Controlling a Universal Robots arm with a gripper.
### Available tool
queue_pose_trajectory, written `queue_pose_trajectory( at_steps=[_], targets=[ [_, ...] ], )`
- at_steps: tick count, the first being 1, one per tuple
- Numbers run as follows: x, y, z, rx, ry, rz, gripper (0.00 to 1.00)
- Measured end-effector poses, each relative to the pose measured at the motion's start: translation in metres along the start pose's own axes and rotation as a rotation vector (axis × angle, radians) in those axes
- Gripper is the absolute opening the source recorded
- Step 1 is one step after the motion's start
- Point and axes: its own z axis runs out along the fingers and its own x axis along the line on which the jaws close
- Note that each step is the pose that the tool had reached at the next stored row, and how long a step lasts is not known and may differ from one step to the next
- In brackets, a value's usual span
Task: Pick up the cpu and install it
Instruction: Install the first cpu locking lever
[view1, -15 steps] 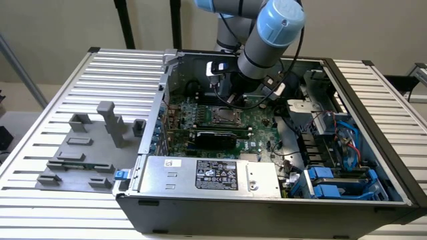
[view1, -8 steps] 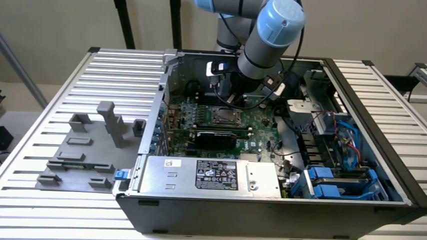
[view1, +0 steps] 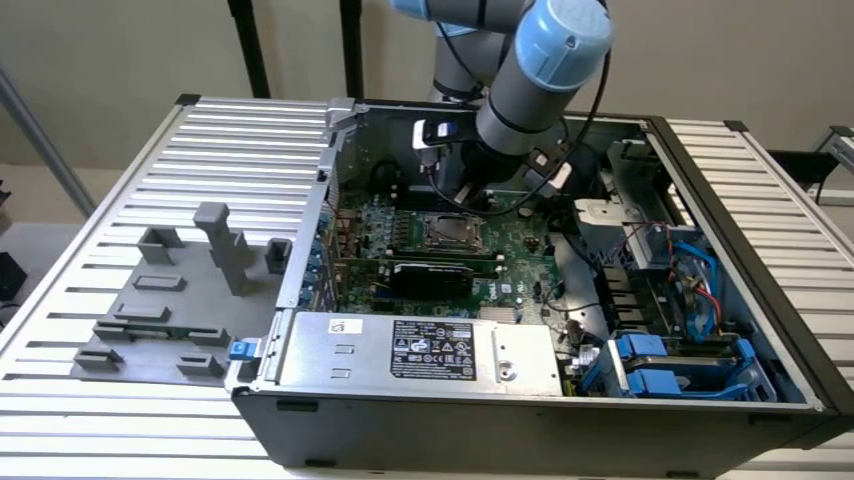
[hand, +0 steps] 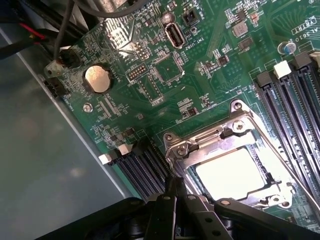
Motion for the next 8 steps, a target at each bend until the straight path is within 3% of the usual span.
queue_pose_trajectory(
  at_steps=[8],
  targets=[
    [-0.0061,0.0008,-0.0095,0.0000,-0.0001,0.000,0.11]
  ],
)
